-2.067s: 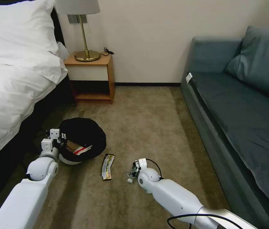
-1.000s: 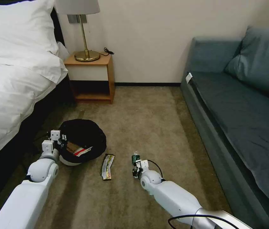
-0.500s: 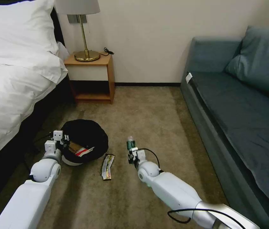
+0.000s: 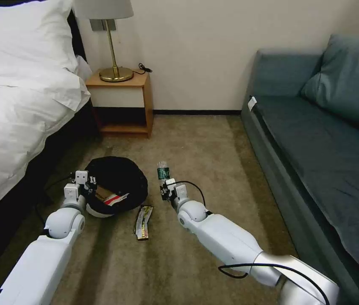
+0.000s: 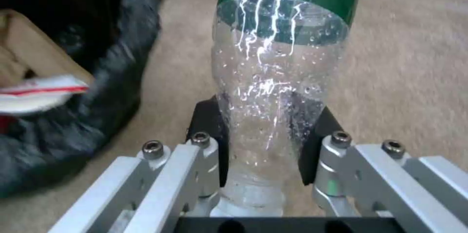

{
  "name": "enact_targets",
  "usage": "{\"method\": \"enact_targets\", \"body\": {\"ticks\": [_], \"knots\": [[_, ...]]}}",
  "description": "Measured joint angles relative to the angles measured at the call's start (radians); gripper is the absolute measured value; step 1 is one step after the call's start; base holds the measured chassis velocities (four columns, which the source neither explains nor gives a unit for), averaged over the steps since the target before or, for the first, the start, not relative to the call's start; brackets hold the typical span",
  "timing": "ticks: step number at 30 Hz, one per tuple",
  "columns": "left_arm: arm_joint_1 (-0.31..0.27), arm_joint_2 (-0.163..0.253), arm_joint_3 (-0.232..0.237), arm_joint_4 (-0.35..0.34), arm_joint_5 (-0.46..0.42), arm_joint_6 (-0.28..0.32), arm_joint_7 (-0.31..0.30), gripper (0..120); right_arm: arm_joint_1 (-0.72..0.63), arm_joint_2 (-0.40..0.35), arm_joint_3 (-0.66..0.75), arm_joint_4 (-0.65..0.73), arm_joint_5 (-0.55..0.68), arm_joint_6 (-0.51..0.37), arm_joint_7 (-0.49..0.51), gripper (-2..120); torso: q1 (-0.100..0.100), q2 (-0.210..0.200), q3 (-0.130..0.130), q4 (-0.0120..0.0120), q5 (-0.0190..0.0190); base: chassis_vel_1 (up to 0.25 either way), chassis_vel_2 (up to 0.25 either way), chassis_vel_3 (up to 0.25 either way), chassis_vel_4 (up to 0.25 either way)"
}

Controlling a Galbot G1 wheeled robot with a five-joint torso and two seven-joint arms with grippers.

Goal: Pick up the trash bin, then pick up the garbage on the floor and place it into the trash bin.

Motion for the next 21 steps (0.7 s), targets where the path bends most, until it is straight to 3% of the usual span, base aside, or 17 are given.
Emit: {"method": "enact_targets", "body": {"ticks": [13, 21], "knots": [[-0.002, 0.002, 0.003, 0.003, 0.0, 0.001, -0.002, 5, 0.061, 0.003, -0.007, 0.053, 0.009, 0.056, -0.071, 24, 0.0, 0.0, 0.0, 0.0001, 0.0, 0.0, 0.0, 0.0, 0.0], [-0.002, 0.002, 0.003, 0.006, 0.0, 0.001, -0.002, 5, 0.083, -0.003, -0.039, 0.131, 0.125, 0.087, -0.173, 24, 0.0, 0.0, 0.0, 0.0001, 0.0, 0.0, 0.0, 0.0, 0.0]]}}
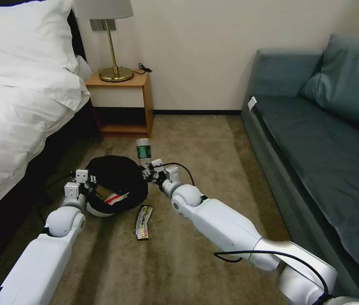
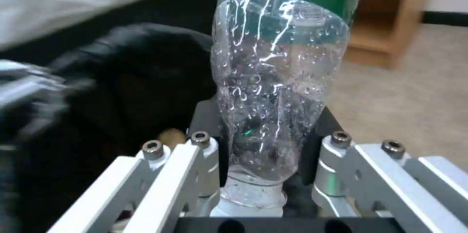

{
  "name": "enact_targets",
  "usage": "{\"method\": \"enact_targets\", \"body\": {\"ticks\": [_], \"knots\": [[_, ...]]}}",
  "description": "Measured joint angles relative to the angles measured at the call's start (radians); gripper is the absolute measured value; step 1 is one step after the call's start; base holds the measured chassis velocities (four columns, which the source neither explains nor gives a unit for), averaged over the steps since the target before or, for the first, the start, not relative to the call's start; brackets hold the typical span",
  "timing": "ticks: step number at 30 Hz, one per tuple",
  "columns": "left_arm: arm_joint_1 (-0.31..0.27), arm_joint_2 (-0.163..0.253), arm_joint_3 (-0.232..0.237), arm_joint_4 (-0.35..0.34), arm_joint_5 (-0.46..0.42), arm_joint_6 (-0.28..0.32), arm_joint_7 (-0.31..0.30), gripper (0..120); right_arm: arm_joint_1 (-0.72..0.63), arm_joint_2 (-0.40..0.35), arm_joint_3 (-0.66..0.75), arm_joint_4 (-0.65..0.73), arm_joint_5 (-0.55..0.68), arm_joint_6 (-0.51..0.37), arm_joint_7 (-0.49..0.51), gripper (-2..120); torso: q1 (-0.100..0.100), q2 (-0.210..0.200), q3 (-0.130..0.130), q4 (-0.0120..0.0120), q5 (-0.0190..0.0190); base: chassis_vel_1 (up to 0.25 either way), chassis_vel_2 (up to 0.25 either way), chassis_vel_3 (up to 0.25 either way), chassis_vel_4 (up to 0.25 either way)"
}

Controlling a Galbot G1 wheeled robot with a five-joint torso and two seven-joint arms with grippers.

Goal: Pick up the trash bin, then pick up the garbage on the floor and place it into the trash bin.

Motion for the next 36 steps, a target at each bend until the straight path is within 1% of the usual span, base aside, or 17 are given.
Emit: {"method": "enact_targets", "body": {"ticks": [3, 14, 22, 23, 24, 26, 27, 29, 30, 31, 32, 33, 35, 36], "knots": [[-0.001, -0.002, 0.0, 0.001, 0.0, 0.0, 0.0, 5, 0.001, 0.01, -0.018, 0.006, 0.013, 0.004, -0.016, 24, 0.0, 0.0, 0.0, 0.0, 0.0, 0.0, 0.0, 0.0, 0.0], [-0.006, -0.009, 0.001, 0.01, 0.002, 0.0, -0.001, 5, -0.006, 0.063, -0.052, -0.024, 0.014, 0.004, -0.017, 24, 0.0, 0.0, 0.0, -0.0001, 0.0002, 0.0, 0.0, 0.0, 0.0], [-0.004, -0.007, -0.005, 0.014, 0.003, -0.001, -0.001, 5, -0.01, 0.078, -0.062, -0.034, 0.012, 0.002, -0.01, 24, 0.0, 0.0, 0.0, 0.0, 0.0001, 0.0, 0.0, 0.0, 0.0], [-0.004, -0.008, -0.005, 0.014, 0.003, -0.001, -0.001, 5, -0.011, 0.078, -0.064, -0.031, 0.012, 0.002, -0.008, 28, 0.0, 0.0, 0.0, -0.0001, 0.0001, 0.0, 0.0, 0.0, 0.0], [-0.004, -0.008, -0.005, 0.014, 0.003, -0.001, -0.001, 5, -0.011, 0.078, -0.064, -0.031, 0.012, 0.002, -0.008, 28, 0.0, 0.0, 0.0, -0.0001, 0.0001, 0.0, 0.0, 0.0, 0.0], [-0.005, -0.012, -0.006, 0.017, 0.003, -0.002, -0.001, 5, -0.012, 0.079, -0.064, -0.026, 0.012, 0.004, -0.005, 39, 0.0, 0.0, 0.0, -0.0001, 0.0, 0.0, 0.0, 0.0, 0.0], [-0.005, -0.012, -0.006, 0.017, 0.003, -0.002, -0.001, 5, -0.012, 0.079, -0.064, -0.026, 0.012, 0.004, -0.005, 39, 0.0, 0.0, 0.0, -0.0001, 0.0, 0.0, 0.0, 0.0, 0.0], [-0.005, -0.013, -0.009, 0.021, 0.003, -0.002, -0.001, 5, -0.012, 0.078, -0.062, -0.022, 0.012, 0.013, -0.005, 49, 0.0, 0.0, 0.0, -0.0001, 0.0001, 0.0, 0.0, 0.0, 0.0], [-0.005, -0.013, -0.009, 0.021, 0.003, -0.002, -0.001, 5, -0.012, 0.078, -0.062, -0.022, 0.012, 0.013, -0.005, 49, 0.0, 0.0, 0.0, -0.0001, 0.0001, 0.0, 0.0, 0.0, 0.0], [-0.006, -0.014, -0.013, 0.025, 0.003, -0.003, -0.001, 5, -0.012, 0.073, -0.06, -0.016, 0.013, 0.018, -0.005, 57, 0.0, 0.0, 0.0, 0.0, 0.0001, 0.0, 0.0, 0.0, 0.0], [-0.006, -0.014, -0.013, 0.025, 0.003, -0.003, -0.001, 5, -0.012, 0.073, -0.06, -0.016, 0.013, 0.018, -0.005, 57, 0.0, 0.0, 0.0, 0.0, 0.0001, 0.0, 0.0, 0.0, 0.0], [-0.008, -0.014, -0.015, 0.028, 0.003, -0.003, -0.001, 5, -0.012, 0.071, -0.059, -0.013, 0.013, 0.02, -0.005, 61, 0.0, 0.0, 0.0, 0.0, 0.0001, 0.0, 0.0, 0.0, 0.0], [-0.01, -0.013, -0.016, 0.029, 0.003, -0.004, 0.0, 5, -0.012, 0.066, -0.058, -0.007, 0.014, 0.02, -0.006, 73, 0.0, 0.0, 0.0, -0.0001, 0.0001, 0.0, 0.0, 0.0, 0.0], [-0.01, -0.013, -0.016, 0.029, 0.003, -0.004, 0.0, 5, -0.012, 0.066, -0.058, -0.007, 0.014, 0.02, -0.006, 73, 0.0, 0.0, 0.0, -0.0001, 0.0001, 0.0, 0.0, 0.0, 0.0]]}}
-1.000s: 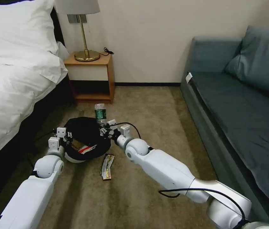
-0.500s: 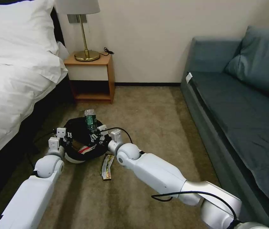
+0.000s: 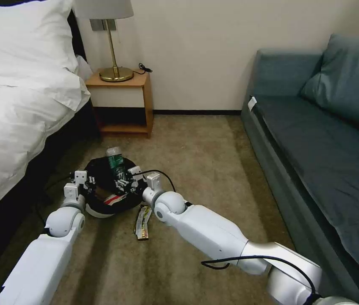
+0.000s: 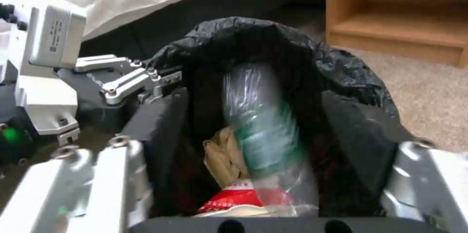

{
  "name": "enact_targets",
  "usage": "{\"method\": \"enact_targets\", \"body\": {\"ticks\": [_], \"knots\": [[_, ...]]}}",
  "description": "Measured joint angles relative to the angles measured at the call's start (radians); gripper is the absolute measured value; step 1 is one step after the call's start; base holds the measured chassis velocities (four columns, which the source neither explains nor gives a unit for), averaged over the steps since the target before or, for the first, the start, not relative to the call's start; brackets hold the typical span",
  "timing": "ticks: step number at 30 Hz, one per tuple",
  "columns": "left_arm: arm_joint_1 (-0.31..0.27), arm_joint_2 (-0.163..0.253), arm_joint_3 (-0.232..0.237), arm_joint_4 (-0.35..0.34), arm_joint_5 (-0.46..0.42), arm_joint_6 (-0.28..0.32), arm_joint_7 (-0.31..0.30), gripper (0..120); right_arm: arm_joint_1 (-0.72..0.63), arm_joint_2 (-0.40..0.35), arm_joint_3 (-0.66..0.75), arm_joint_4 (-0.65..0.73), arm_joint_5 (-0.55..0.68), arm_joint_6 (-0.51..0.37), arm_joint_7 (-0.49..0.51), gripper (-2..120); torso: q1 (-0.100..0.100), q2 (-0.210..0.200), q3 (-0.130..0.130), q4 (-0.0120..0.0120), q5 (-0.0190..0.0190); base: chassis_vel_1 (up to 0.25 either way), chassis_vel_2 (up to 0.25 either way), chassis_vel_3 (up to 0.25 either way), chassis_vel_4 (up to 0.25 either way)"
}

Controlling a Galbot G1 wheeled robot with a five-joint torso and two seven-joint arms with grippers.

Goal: Pick up the trash bin, then pick up the garbage on the floor and place it into the trash bin.

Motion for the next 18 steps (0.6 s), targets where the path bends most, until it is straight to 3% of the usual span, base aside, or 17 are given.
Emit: {"method": "enact_targets", "body": {"ticks": [7, 13, 18], "knots": [[-0.006, 0.0, 0.0, 0.003, -0.001, 0.0, 0.0, 5, -0.009, -0.004, 0.022, 0.029, 0.003, 0.002, 0.004, 98, 0.0, 0.0, 0.0, 0.0001, 0.0, 0.0, 0.0, 0.0, 0.0], [-0.008, 0.004, -0.001, 0.004, -0.001, -0.001, 0.0, 5, -0.014, -0.023, 0.07, 0.078, 0.03, -0.038, 0.078, 100, 0.0, 0.0, 0.0, 0.0, 0.0, 0.0, 0.0, 0.0, 0.0], [-0.006, 0.01, -0.006, 0.003, -0.003, -0.002, -0.001, 5, -0.028, -0.031, 0.151, 0.078, 0.06, -0.104, 0.222, 100, 0.0, 0.0, 0.0, 0.0001, 0.0, 0.0, 0.0, 0.0, 0.0]]}}
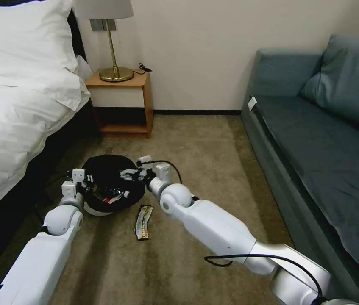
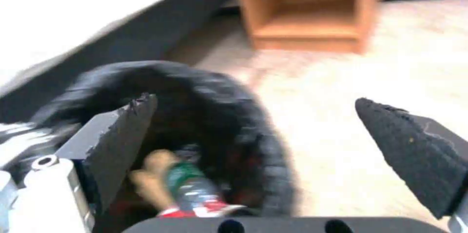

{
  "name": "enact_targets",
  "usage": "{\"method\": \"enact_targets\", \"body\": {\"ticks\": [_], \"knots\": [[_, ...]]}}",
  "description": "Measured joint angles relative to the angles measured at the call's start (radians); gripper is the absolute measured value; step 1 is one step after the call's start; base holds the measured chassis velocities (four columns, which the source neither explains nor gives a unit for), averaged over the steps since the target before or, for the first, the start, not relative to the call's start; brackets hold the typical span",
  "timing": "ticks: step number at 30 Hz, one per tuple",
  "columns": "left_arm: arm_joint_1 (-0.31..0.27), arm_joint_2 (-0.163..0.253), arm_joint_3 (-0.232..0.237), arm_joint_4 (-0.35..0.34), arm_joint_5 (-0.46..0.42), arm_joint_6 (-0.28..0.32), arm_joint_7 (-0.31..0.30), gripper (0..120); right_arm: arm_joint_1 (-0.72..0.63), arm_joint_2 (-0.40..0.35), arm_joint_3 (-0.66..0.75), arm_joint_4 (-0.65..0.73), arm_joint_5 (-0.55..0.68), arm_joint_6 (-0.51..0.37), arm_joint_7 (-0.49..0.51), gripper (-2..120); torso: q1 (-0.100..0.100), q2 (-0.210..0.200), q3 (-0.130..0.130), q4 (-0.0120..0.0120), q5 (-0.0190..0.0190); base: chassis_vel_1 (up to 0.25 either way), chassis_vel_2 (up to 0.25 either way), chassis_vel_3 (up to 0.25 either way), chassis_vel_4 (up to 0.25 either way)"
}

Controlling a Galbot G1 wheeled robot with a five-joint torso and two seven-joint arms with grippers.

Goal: Pick up the trash bin, then pick up the garbage on the floor and place it into the trash bin.

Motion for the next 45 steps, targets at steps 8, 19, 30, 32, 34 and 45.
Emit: {"method": "enact_targets", "body": {"ticks": [8, 19, 30, 32, 34, 45], "knots": [[0.001, 0.005, -0.001, -0.005, -0.001, 0.0, -0.002, 5, -0.03, -0.005, 0.039, -0.036, 0.012, -0.068, 0.139, 100, 0.0, 0.0, 0.0, -0.0001, 0.0, 0.0, 0.0, 0.0, 0.0], [0.009, 0.025, -0.011, -0.032, -0.017, 0.002, -0.017, 5, -0.079, -0.024, 0.04, -0.081, 0.023, -0.194, 0.222, 100, 0.0, 0.0, 0.0, 0.0001, 0.0001, 0.0, 0.0, 0.0, 0.0], [0.022, 0.037, -0.024, -0.054, -0.021, 0.005, -0.024, 5, -0.163, -0.045, -0.02, -0.085, 0.011, -0.224, 0.178, 100, 0.0, 0.0, 0.0, 0.0, -0.0002, 0.0, 0.0, 0.0, 0.0], [0.022, 0.038, -0.024, -0.059, -0.022, 0.006, -0.027, 5, -0.187, -0.041, -0.044, -0.084, -0.011, -0.224, 0.154, 100, 0.0, 0.0, 0.0, -0.0001, -0.0002, 0.0, 0.0, 0.0, 0.0], [0.022, 0.038, -0.024, -0.062, -0.023, 0.007, -0.029, 5, -0.195, -0.036, -0.052, -0.084, -0.017, -0.223, 0.143, 100, 0.0, 0.0, 0.0, -0.0001, -0.0002, 0.0, 0.0, 0.0, 0.0], [0.04, 0.022, -0.034, -0.07, -0.006, 0.008, -0.032, 5, -0.219, -0.004, -0.122, -0.111, -0.032, -0.17, 0.058, 99, 0.0, 0.0, 0.0, 0.0, -0.0001, 0.0, 0.0, 0.0, 0.0]]}}
